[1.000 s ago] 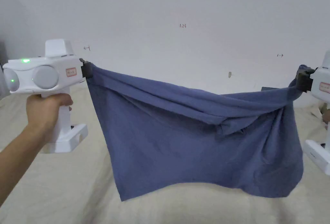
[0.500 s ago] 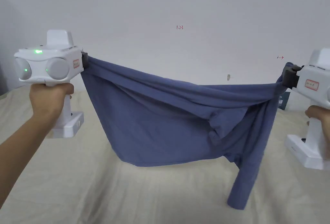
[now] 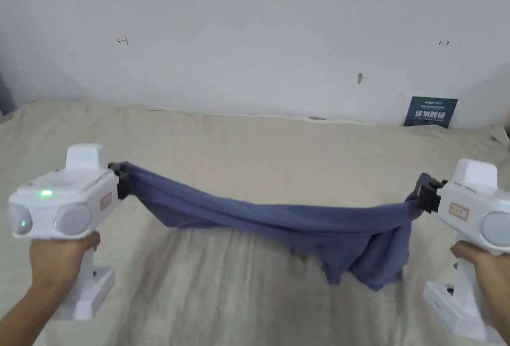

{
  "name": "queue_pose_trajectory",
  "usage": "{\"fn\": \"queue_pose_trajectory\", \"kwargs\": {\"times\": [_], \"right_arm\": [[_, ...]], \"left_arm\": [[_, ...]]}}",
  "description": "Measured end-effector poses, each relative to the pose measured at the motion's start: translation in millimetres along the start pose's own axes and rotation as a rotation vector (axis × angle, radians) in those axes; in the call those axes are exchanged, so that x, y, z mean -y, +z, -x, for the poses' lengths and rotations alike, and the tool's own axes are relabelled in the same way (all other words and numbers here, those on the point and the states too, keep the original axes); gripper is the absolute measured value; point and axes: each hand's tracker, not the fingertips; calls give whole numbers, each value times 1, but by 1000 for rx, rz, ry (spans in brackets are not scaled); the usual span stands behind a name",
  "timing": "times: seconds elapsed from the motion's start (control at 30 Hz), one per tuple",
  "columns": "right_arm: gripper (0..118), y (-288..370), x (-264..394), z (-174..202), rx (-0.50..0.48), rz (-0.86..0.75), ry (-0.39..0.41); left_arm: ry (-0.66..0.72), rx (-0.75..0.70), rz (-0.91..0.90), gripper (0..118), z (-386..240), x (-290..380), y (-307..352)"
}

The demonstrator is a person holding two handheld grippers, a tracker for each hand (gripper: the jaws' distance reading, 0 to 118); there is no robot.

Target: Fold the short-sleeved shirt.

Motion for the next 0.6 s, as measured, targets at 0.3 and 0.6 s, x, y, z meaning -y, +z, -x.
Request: {"fn": "queue_pose_trajectory", "kwargs": {"times": [0.3, 0.6], "right_arm": [[11, 78, 132, -15, -4, 147, -40], [11, 119, 258, -31, 94, 381, -84]], "left_arm": [[21, -14, 249, 4, 23, 147, 80], [49, -68, 504, 4, 38, 255, 135]]}}
